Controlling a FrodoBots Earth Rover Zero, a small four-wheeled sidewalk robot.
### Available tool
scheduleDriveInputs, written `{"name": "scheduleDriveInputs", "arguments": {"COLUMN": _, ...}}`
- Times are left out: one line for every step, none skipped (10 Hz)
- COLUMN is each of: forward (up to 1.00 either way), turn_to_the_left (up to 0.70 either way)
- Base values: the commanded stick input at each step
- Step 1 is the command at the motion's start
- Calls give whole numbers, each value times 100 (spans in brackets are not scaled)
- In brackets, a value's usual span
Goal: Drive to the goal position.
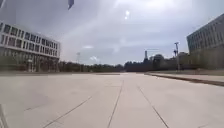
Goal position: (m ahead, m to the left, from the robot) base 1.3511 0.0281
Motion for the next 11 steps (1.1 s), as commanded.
{"name": "scheduleDriveInputs", "arguments": {"forward": 70, "turn_to_the_left": 0}}
{"name": "scheduleDriveInputs", "arguments": {"forward": 70, "turn_to_the_left": 0}}
{"name": "scheduleDriveInputs", "arguments": {"forward": 70, "turn_to_the_left": 0}}
{"name": "scheduleDriveInputs", "arguments": {"forward": 70, "turn_to_the_left": 0}}
{"name": "scheduleDriveInputs", "arguments": {"forward": 70, "turn_to_the_left": 0}}
{"name": "scheduleDriveInputs", "arguments": {"forward": 70, "turn_to_the_left": 0}}
{"name": "scheduleDriveInputs", "arguments": {"forward": 70, "turn_to_the_left": 0}}
{"name": "scheduleDriveInputs", "arguments": {"forward": 70, "turn_to_the_left": 0}}
{"name": "scheduleDriveInputs", "arguments": {"forward": 70, "turn_to_the_left": 0}}
{"name": "scheduleDriveInputs", "arguments": {"forward": 70, "turn_to_the_left": 0}}
{"name": "scheduleDriveInputs", "arguments": {"forward": 70, "turn_to_the_left": 0}}
